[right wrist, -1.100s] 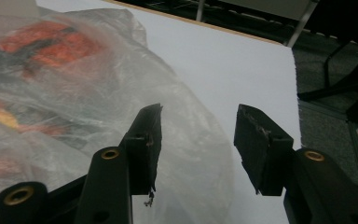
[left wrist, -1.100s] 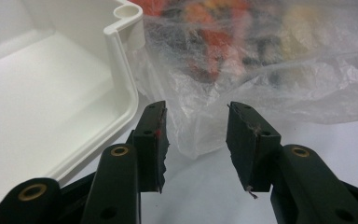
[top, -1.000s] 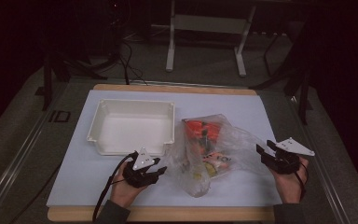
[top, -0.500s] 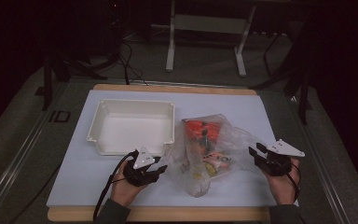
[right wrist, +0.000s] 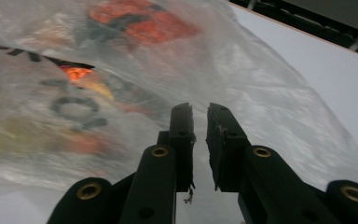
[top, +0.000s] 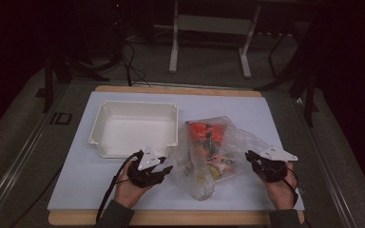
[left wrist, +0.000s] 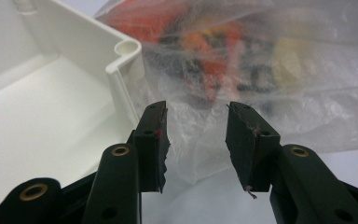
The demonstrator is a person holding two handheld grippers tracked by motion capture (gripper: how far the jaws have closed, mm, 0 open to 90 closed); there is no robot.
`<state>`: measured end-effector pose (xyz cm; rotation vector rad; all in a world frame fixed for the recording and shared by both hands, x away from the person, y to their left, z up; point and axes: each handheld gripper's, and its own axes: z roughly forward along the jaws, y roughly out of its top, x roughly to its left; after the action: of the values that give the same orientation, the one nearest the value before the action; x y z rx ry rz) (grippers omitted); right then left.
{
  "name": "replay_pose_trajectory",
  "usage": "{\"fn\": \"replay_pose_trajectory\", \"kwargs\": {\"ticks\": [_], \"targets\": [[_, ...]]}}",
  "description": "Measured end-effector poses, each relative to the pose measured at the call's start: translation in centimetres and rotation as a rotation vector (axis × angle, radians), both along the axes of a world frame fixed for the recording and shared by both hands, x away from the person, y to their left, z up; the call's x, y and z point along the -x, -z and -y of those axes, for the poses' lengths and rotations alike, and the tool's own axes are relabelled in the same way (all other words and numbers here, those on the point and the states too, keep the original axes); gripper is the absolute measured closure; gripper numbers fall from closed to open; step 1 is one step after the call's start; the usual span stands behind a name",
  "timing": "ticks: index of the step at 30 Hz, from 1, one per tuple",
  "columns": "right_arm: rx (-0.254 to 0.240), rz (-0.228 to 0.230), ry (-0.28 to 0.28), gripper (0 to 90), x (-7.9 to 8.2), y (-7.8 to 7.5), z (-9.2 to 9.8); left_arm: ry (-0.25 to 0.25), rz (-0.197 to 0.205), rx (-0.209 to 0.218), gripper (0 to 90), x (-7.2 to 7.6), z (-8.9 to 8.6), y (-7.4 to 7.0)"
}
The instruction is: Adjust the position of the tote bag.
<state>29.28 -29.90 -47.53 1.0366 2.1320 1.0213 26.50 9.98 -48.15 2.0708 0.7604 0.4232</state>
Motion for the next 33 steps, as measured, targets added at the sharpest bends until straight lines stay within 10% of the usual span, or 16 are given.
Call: {"fn": "replay_pose_trajectory", "kwargs": {"ticks": [22, 33], "targets": [[0.024, -0.031, -0.127, 78.2, -0.4, 0.5, -4.5, 0.018, 0.031, 0.005, 57.9, -0.7, 1.1, -1.8], [0.037, -0.059, -0.175, 59.9, 0.2, 1.3, -6.1, 0.044, 0.069, 0.014, 57.1, -1.1, 2.3, -3.4]]}}
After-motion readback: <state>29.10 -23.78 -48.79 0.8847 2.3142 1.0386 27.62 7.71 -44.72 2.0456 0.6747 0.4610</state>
